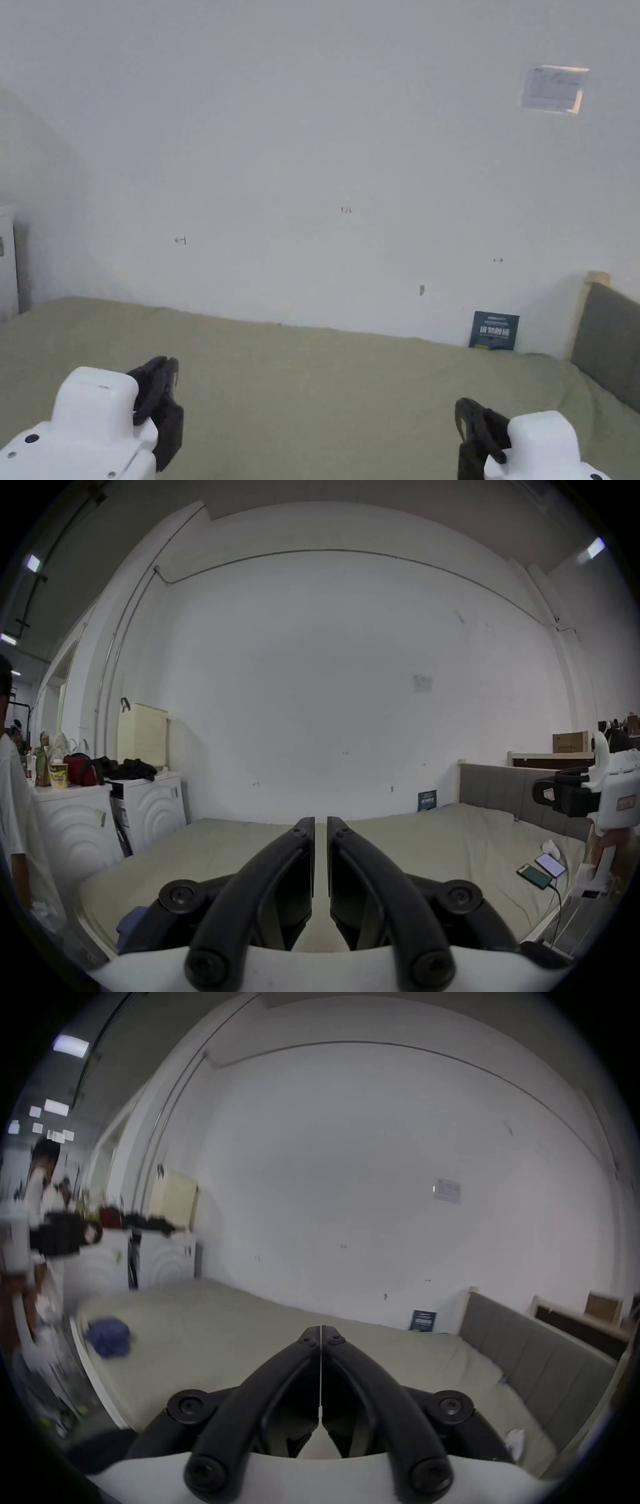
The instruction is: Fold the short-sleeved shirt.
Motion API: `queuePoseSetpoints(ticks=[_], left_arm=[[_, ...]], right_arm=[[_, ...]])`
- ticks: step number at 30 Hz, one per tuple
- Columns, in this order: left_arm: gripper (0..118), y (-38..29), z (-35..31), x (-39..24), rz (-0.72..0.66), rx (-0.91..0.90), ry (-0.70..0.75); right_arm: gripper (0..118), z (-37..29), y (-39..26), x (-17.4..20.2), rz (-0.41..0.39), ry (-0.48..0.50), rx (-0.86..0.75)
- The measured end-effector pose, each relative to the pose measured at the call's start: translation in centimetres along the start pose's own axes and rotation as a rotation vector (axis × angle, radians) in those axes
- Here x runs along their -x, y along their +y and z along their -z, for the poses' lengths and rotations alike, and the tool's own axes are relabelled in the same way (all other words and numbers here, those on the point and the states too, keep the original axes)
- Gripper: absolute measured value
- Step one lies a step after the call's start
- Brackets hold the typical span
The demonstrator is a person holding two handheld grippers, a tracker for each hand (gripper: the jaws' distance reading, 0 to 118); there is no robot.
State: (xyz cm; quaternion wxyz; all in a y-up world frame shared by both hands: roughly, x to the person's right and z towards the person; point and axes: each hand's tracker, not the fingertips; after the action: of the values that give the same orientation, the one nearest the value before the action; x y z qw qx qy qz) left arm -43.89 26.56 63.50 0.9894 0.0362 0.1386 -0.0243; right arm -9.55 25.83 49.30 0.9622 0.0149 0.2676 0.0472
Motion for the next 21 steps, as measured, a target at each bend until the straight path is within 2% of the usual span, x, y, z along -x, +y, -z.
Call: queuePoseSetpoints(ticks=[3,5,8,18,20,21], left_arm=[[6,1.0,1.0,-1.0,0.012,-0.012,-0.004],[6,1.2,1.4,-1.5,-0.020,-0.016,-0.028],[6,1.3,1.7,-1.7,0.011,-0.015,-0.026],[7,1.7,2.4,-1.9,-0.009,-0.007,-0.036],[16,1.7,2.5,-1.8,-0.018,-0.011,-0.042],[25,1.7,2.5,-1.7,-0.020,-0.010,-0.041]], right_arm=[[1,0.3,1.2,-0.4,0.016,-0.055,0.008],[1,0.4,1.3,-0.7,0.019,-0.055,0.006],[1,0.3,1.5,-1.2,0.021,-0.063,-0.009],[8,0.6,1.9,-1.1,0.049,-0.059,-0.030],[11,0.5,2.0,-0.7,0.030,-0.069,-0.028],[15,0.5,2.0,-0.7,0.023,-0.068,-0.025]])
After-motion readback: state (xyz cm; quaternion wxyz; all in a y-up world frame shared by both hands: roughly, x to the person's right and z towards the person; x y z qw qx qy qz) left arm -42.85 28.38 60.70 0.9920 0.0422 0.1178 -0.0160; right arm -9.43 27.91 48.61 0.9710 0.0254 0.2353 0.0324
